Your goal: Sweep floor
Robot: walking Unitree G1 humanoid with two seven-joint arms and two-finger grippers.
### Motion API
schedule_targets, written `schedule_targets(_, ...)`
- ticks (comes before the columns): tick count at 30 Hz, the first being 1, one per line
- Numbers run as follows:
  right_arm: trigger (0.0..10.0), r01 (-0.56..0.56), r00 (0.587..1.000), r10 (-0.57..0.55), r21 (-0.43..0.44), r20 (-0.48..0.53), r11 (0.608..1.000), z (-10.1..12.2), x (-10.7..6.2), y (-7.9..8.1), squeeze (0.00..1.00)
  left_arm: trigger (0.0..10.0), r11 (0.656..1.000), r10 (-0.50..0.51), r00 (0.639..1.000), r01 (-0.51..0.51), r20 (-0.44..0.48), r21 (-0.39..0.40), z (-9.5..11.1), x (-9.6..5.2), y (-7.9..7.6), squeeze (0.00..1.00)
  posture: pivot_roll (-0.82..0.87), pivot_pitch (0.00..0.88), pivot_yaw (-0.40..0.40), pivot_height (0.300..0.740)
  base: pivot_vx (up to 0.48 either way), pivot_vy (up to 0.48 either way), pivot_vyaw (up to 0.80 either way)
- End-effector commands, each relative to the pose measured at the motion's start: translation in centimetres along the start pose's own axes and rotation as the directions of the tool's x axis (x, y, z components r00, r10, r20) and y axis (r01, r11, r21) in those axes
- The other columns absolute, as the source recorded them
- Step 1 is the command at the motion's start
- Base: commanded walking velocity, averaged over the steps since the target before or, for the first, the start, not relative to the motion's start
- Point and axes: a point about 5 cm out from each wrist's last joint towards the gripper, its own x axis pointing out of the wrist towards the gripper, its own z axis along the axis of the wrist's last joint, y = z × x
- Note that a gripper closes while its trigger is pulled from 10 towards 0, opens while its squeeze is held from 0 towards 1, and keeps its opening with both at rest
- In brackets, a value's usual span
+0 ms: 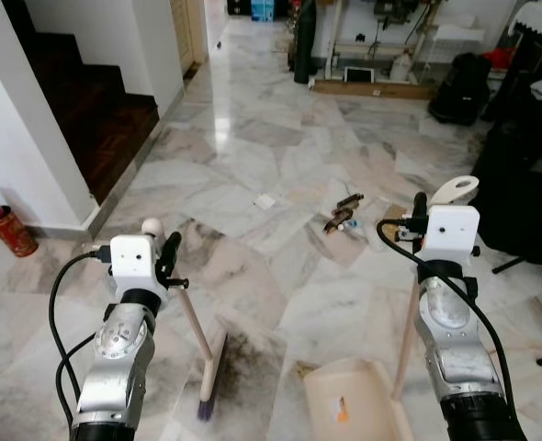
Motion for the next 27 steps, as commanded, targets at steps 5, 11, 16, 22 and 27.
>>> schedule_targets(5, 10.0, -0.013, 0.998, 0.013, -0.012, 0.063, 1.0, 1.4, 0.35, 0.19, 0.0, 10.0, 0.999, 0.033, 0.998, -0.035, 0.05, 0.035, 0.9, 0.15, 0.64, 0.0, -0.06, 0.0, 0.004, 0.74, 0.265, 0.0, 0.0)
schedule_targets(11, 10.0, -0.03, 0.997, 0.032, -0.03, 0.07, 0.999, 1.54, 0.38, 0.54, 0.0, 10.0, 0.998, 0.042, 0.998, -0.045, 0.049, 0.047, 0.87, 0.19, 0.68, 0.0, -0.06, 0.0, 0.004, 0.74, 0.289, 0.0, 0.07)
schedule_targets(16, 10.0, -0.023, 0.997, 0.023, -0.003, 0.068, 1.0, 1.47, 0.17, 0.54, 0.0, 10.0, 0.998, 0.047, 0.998, -0.05, 0.051, 0.049, 0.8, 0.2, 0.81, 0.0, -0.07, 0.0, 0.006, 0.74, 0.338, 0.0, 0.08)
schedule_targets(22, 10.0, -0.023, 0.997, 0.022, 0.007, 0.07, 1.0, 1.52, 0.22, 0.59, 0.0, 10.0, 0.998, 0.041, 0.998, -0.044, 0.053, 0.049, 0.8, 0.36, 0.7, 0.0, -0.07, 0.0, 0.007, 0.74, 0.354, 0.0, 0.0)
schedule_targets(27, 10.0, -0.023, 0.997, 0.022, 0.012, 0.07, 1.0, 1.56, 0.21, 0.78, 0.0, 10.0, 0.998, 0.036, 0.998, -0.038, 0.055, 0.047, 0.83, 0.37, 0.66, 0.0, -0.07, 0.0, 0.008, 0.74, 0.357, 0.0, 0.0)
